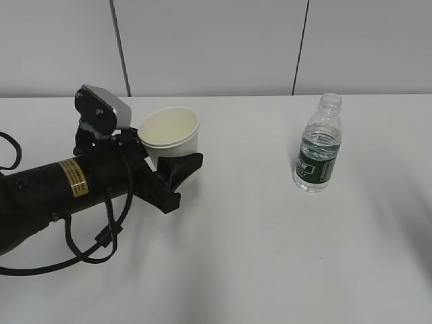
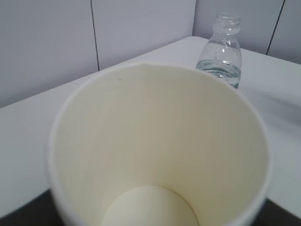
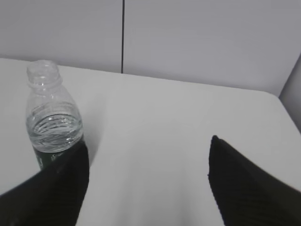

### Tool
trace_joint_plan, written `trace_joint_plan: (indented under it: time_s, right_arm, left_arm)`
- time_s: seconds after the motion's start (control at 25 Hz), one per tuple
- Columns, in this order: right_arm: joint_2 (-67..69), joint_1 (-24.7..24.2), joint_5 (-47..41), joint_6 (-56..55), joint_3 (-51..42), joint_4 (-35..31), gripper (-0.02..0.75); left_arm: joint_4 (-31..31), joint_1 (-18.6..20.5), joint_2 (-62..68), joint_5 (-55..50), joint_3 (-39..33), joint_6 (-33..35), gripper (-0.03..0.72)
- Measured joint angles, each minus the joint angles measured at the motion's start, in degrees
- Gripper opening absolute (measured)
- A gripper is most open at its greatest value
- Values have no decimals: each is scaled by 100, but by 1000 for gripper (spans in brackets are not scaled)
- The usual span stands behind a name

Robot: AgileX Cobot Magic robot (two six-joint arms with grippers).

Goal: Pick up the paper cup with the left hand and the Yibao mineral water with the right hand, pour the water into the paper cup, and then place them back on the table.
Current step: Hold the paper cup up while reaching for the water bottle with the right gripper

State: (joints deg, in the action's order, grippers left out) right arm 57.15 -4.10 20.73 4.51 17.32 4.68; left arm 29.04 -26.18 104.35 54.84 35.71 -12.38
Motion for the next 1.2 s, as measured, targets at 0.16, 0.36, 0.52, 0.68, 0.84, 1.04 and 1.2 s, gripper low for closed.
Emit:
trace_joint_plan:
  time_s: [0.16, 0.36, 0.52, 0.68, 0.84, 1.04, 1.2]
  right_arm:
    - [905, 0, 849, -625, -8, 807, 585]
    - [1839, 0, 1597, -1161, -8, 1793, 585]
    - [2360, 72, 2000, -1254, 49, 1896, 585]
    - [2878, 501, 2103, -1264, 241, 1804, 585]
    - [3466, 940, 2277, -1215, 446, 1106, 585]
    - [4306, 988, 3337, -1204, 533, 761, 603]
    - [4978, 988, 4073, -1193, 621, 651, 653]
  left_arm:
    - [-12, 0, 0, 0, 0, 0, 426]
    - [-18, 0, 0, 0, 0, 0, 426]
    - [-17, 0, 0, 0, 0, 0, 426]
    - [-17, 0, 0, 0, 0, 0, 426]
    - [-17, 0, 0, -73, 0, 0, 426]
    - [-17, 0, 0, -212, 0, 0, 426]
    - [-17, 0, 0, -256, 0, 0, 426]
